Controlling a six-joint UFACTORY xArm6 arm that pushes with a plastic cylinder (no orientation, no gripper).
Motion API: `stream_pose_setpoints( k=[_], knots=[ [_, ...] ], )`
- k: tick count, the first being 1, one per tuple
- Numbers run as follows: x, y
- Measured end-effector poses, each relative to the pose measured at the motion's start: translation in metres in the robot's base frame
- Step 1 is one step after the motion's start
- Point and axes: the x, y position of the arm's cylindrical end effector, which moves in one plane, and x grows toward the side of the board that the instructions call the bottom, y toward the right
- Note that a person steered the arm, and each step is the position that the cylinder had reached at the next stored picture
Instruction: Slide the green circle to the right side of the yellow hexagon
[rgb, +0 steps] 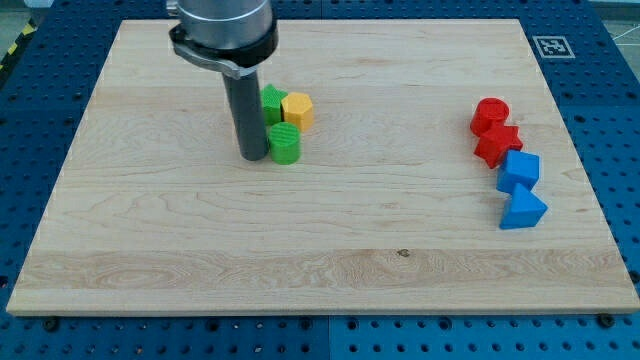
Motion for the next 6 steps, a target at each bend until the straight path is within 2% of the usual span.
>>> stream_pose_setpoints(
  k=[2,4,5,6],
  knots=[
    [0.000,0.040],
    [0.004,0.031],
    [0.032,0.018],
    [0.027,0.045]
  ],
)
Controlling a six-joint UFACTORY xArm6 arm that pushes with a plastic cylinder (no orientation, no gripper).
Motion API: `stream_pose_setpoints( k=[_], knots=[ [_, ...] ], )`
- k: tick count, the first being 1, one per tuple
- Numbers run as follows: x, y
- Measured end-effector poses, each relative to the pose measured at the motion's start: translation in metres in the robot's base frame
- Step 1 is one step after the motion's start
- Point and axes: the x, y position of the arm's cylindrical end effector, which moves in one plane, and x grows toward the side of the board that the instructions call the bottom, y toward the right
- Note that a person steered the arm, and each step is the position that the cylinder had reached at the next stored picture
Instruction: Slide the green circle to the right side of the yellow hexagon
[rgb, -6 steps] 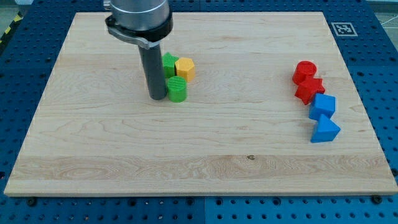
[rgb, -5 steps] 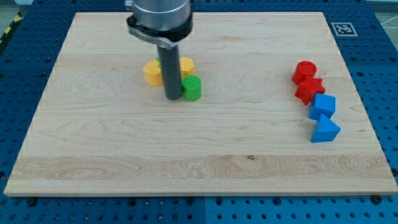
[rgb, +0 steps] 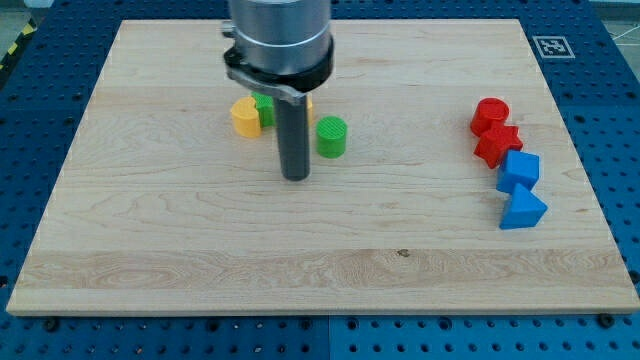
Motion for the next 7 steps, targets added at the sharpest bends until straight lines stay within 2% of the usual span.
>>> stream_pose_setpoints(
  k=[7],
  knots=[
    [-0.005,0.020]
  ],
)
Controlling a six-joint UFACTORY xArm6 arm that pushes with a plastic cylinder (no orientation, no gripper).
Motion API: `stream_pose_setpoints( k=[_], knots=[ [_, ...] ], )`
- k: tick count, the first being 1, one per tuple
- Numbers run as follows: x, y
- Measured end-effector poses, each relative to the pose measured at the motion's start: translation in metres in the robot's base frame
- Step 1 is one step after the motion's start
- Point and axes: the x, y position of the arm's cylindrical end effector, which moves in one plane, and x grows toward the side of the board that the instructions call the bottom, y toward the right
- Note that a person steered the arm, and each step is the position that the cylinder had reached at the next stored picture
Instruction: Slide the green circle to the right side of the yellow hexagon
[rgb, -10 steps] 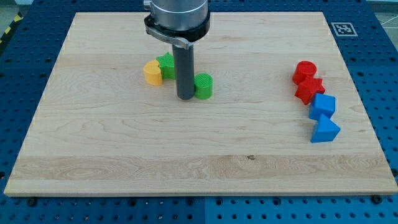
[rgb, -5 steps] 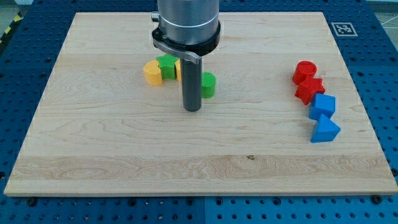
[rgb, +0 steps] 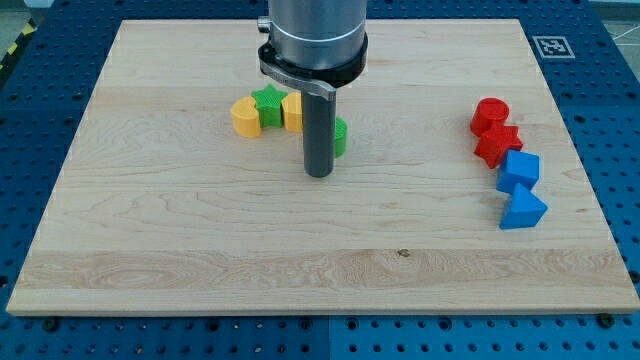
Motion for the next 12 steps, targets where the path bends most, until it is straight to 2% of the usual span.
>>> stream_pose_setpoints(
  k=[1,4,6,12],
  knots=[
    [-0.022,0.000],
    [-0.001,0.015],
    [-0.030,0.026],
    [-0.044,0.023]
  ],
)
